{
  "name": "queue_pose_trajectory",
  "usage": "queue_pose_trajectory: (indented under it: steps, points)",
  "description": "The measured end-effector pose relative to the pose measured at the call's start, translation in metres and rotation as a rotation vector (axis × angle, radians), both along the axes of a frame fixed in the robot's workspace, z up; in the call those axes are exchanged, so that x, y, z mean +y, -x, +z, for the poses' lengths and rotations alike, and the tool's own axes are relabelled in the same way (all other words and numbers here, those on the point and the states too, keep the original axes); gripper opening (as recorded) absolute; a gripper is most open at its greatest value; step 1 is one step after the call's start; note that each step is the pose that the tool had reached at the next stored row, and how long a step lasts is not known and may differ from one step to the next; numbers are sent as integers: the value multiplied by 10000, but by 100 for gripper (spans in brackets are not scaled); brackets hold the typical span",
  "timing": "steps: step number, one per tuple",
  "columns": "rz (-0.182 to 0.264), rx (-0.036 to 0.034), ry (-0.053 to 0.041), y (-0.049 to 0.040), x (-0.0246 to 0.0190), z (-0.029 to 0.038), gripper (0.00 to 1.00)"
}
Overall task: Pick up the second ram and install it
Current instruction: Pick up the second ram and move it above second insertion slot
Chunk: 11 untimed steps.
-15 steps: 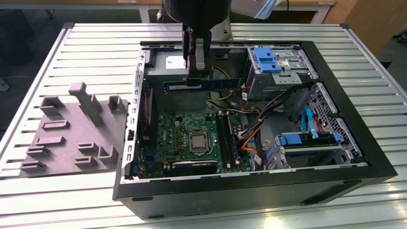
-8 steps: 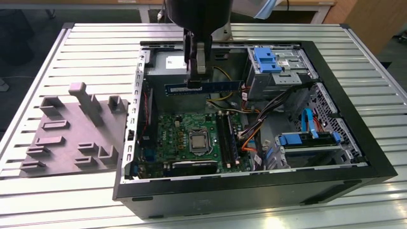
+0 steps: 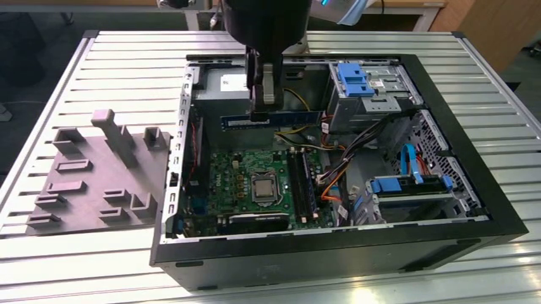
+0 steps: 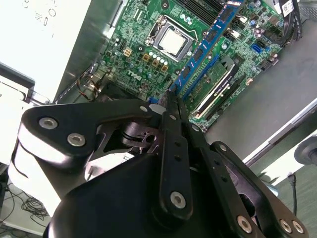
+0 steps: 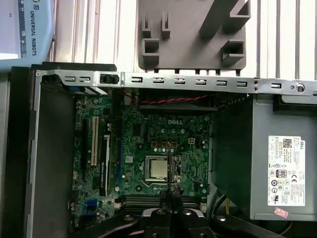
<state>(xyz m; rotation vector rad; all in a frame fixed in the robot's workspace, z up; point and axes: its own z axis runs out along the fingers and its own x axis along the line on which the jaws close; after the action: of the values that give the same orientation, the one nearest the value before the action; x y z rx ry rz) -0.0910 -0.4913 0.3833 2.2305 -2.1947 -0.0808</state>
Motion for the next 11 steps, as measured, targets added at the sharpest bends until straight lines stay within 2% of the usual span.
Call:
queue_pose_trajectory:
  steps: [11]
  points:
    - [0,0,0,-15,1,-96,12]
